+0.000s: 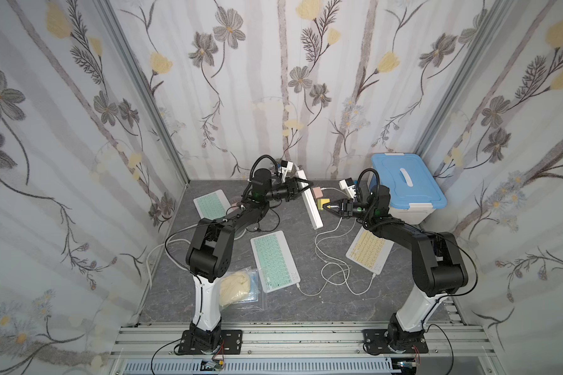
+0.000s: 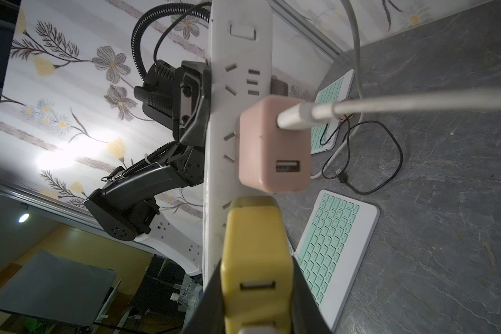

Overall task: Unplug the wireless keyboard
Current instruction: Remove the plug from the socket, then place the socket at the center of the board.

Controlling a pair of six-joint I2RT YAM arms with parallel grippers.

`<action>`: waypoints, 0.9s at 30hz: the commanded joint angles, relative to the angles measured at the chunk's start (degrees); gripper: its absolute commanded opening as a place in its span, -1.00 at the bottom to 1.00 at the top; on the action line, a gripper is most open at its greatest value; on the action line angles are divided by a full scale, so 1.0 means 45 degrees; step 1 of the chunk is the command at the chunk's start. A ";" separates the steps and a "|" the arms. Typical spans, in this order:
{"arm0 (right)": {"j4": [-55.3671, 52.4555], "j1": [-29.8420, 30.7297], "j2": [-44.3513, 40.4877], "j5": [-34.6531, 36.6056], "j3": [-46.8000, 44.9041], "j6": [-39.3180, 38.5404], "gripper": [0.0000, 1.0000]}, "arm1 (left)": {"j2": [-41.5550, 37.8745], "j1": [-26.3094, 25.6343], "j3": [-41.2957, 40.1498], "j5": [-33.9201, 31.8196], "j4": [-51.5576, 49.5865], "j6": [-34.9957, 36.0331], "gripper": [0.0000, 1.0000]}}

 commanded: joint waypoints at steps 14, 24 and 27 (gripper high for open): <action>-0.4349 -0.0512 -0.0850 0.1725 -0.0013 -0.2392 -1.00 | 0.0132 -0.0029 0.0597 -0.0022 -0.1518 0.1816 -1.00; -0.5329 0.0345 -0.2432 0.3086 -0.1440 -0.3293 -1.00 | 0.2587 -0.0020 0.2188 -0.1256 -0.1948 0.1458 -1.00; -0.5434 0.0474 -0.2954 0.3171 -0.1272 -0.3131 -1.00 | 0.3168 0.0001 0.2539 -0.1260 -0.2150 0.1524 -1.00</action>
